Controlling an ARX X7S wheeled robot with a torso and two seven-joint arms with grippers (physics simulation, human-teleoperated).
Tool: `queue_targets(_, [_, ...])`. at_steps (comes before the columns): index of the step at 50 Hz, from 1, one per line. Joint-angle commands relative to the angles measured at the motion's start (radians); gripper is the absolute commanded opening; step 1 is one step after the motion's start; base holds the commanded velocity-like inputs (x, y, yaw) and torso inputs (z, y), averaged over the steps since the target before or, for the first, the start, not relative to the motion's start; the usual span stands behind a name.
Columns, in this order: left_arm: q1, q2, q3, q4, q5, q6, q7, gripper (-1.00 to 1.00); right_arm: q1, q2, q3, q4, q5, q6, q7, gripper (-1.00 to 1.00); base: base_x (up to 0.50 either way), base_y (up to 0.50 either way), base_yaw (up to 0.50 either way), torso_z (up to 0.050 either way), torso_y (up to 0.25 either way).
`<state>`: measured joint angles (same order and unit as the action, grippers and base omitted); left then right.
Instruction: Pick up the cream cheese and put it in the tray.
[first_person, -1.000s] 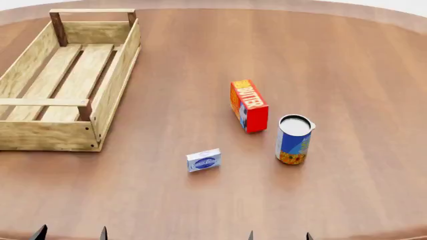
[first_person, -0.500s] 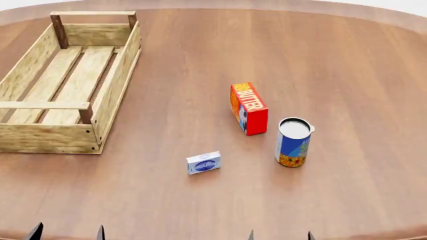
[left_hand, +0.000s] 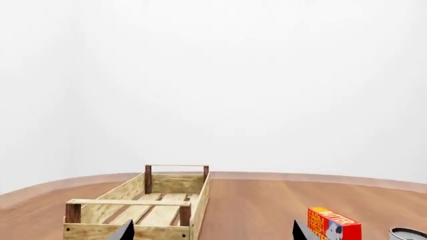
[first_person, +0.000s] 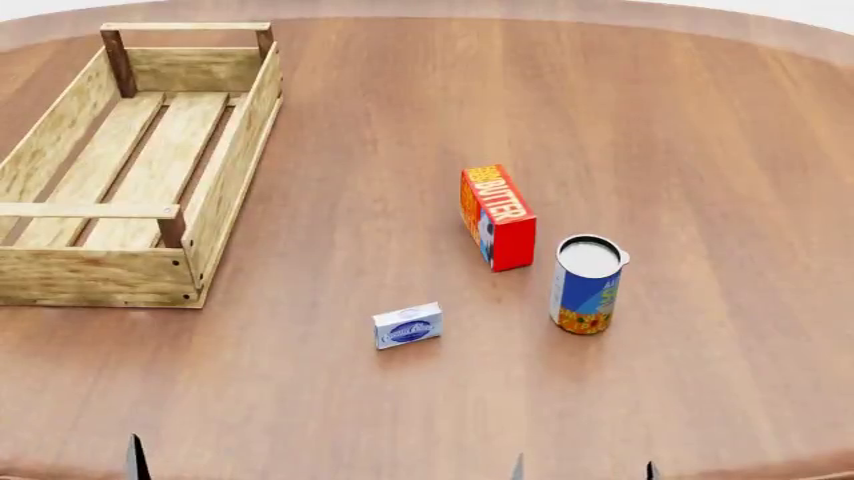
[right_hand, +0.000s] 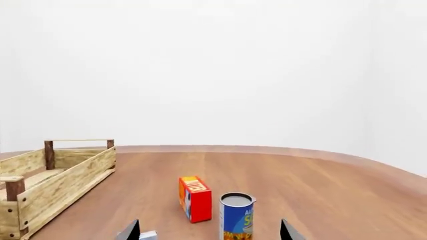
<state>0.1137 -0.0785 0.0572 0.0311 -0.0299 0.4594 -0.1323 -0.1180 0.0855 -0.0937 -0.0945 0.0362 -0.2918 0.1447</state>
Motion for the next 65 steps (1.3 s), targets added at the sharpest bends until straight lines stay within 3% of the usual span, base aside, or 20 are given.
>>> queue_targets(1, [0.046, -0.014, 0.008, 0.014, 0.015, 0.149, -0.03, 1.0, -0.051, 0.012, -0.008, -0.024, -0.008, -0.153, 0.03, 1.0, 0.0, 0.0, 0.0, 0.0, 0.0])
queue_targets(10, [0.069, -0.026, 0.016, 0.011, 0.032, 0.236, -0.048, 1.0, -0.076, 0.02, -0.011, -0.015, -0.018, -0.28, 0.054, 1.0, 0.0, 0.0, 0.0, 0.0, 0.0])
queue_targets(31, [0.084, -0.043, 0.018, -0.019, 0.042, 0.392, -0.09, 1.0, -0.076, 0.035, -0.025, 0.01, -0.029, -0.357, 0.094, 1.0, 0.0, 0.0, 0.0, 0.0, 0.0])
queue_targets(37, [0.067, -0.007, -0.04, -0.103, 0.158, 0.583, -0.169, 1.0, -0.077, 0.026, -0.014, 0.045, -0.077, -0.454, 0.13, 1.0, 0.0, 0.0, 0.0, 0.0, 0.0])
queue_targets(41, [0.058, -0.127, 0.077, -0.094, 0.229, 0.587, -0.399, 1.0, -0.077, 0.022, -0.008, 0.066, -0.107, -0.511, 0.15, 1.0, 0.0, 0.0, 0.0, 0.0, 0.0])
queue_targets(44, [0.043, -0.183, 0.134, -0.104, 0.26, 0.586, -0.505, 1.0, -0.072, 0.023, -0.01, 0.077, -0.116, -0.523, 0.158, 1.0, 0.0, 0.0, 0.0, 0.0, 0.0])
queue_targets(65, [0.016, -0.23, 0.199, -0.116, 0.256, 0.537, -0.566, 1.0, -0.059, 0.014, 0.003, 0.095, -0.203, -0.523, 0.231, 1.0, 0.0, 0.0, 0.0, 0.0, 0.0])
